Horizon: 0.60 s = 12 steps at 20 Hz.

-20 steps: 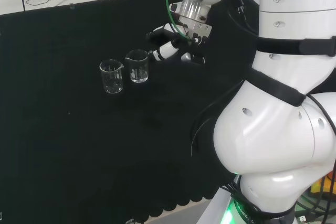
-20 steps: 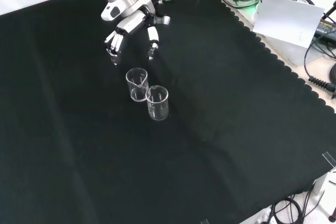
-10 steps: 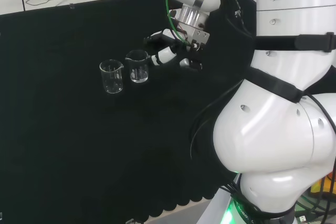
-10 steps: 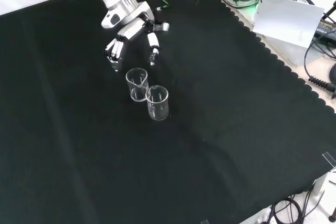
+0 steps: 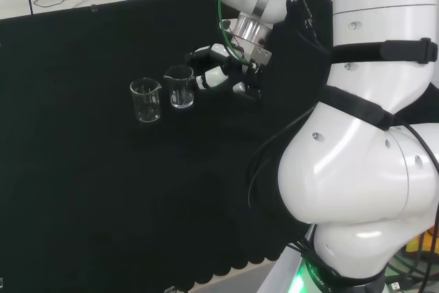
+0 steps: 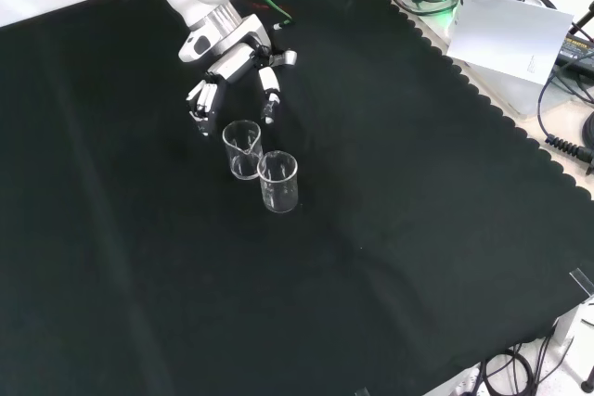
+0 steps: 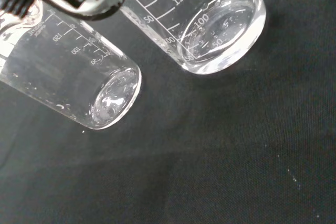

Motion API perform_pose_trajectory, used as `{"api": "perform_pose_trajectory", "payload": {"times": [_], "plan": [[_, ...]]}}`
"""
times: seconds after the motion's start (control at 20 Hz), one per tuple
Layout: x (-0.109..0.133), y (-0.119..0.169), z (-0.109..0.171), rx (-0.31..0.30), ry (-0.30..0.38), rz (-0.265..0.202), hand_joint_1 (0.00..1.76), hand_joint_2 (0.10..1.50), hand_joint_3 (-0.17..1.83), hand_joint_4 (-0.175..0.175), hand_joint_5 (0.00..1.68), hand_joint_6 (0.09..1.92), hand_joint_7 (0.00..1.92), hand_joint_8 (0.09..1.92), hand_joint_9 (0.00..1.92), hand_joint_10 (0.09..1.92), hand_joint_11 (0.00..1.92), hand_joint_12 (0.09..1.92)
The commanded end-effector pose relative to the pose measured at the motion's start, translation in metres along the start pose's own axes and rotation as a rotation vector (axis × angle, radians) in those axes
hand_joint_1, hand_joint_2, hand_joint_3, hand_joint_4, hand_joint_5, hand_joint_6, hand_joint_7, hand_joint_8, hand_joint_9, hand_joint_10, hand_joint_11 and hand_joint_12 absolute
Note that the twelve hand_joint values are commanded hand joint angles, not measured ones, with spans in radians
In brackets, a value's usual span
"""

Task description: Pick up the beaker on the right.

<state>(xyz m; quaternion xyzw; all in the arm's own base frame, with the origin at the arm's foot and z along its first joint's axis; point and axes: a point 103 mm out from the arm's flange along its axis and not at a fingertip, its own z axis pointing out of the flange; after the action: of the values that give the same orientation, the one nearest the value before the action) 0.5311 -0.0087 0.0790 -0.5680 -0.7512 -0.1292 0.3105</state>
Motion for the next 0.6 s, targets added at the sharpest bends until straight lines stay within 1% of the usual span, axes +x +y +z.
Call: {"api": "perform_pose_trajectory", "payload": {"times": [0.05, 0.25, 0.5, 0.6], "plan": [[0.001, 0.006, 0.006, -0.006, 0.016, -0.04, 0.78, 0.55, 0.53, -0.049, 0.49, 0.09, 0.35, 0.7, 0.44, 0.63, 0.01, 1.41], [0.002, 0.008, 0.01, -0.03, 0.028, -0.08, 0.8, 0.55, 0.53, -0.048, 0.5, 0.09, 0.35, 0.7, 0.44, 0.63, 0.01, 1.41], [0.0, 0.012, 0.014, -0.03, 0.054, -0.108, 0.82, 0.54, 0.52, -0.047, 0.5, 0.09, 0.35, 0.7, 0.44, 0.63, 0.02, 1.41], [-0.001, 0.014, 0.016, -0.021, 0.05, -0.116, 0.82, 0.54, 0.52, -0.046, 0.5, 0.09, 0.35, 0.7, 0.44, 0.63, 0.02, 1.41]]}}
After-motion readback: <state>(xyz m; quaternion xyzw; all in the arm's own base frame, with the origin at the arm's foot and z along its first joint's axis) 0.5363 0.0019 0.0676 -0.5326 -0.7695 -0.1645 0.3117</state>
